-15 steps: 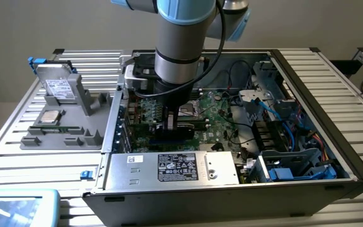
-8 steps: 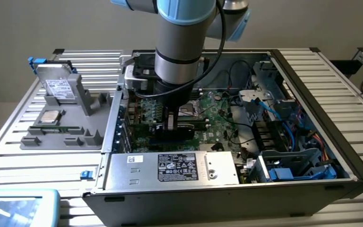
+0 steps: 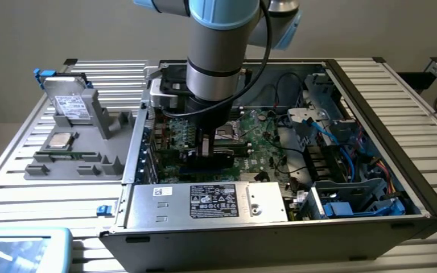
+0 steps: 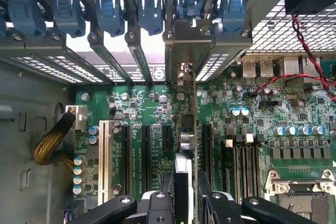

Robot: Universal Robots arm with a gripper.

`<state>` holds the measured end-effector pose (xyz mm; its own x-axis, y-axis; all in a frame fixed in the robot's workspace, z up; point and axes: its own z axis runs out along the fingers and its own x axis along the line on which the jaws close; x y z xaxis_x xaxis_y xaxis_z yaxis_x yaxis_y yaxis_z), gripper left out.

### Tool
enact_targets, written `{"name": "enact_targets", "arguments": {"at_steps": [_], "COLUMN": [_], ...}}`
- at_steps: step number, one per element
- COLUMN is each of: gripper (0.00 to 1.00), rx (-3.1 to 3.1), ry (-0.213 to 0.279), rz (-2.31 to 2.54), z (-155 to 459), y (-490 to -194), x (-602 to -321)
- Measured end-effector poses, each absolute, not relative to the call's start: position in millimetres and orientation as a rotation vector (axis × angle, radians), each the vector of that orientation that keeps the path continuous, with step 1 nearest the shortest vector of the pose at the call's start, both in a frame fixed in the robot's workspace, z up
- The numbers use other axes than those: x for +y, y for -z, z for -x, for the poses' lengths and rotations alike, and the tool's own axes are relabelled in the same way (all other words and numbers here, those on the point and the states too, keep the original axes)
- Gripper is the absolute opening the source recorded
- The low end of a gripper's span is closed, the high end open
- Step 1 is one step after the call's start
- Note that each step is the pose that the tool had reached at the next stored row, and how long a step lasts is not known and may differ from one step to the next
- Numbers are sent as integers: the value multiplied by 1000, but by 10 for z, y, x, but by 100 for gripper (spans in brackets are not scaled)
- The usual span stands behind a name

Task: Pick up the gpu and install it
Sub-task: 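Insert the gpu into the slot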

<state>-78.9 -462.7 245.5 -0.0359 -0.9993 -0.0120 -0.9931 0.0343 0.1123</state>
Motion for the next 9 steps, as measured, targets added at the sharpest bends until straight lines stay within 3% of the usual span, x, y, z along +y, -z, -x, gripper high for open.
{"name": "enact_targets", "arguments": {"at_steps": [9], "gripper": [28], "rx": [-2206], "ry": [132], "rz": [-2130], "z": [790], "y": [-2453], "x": [-4627]}}
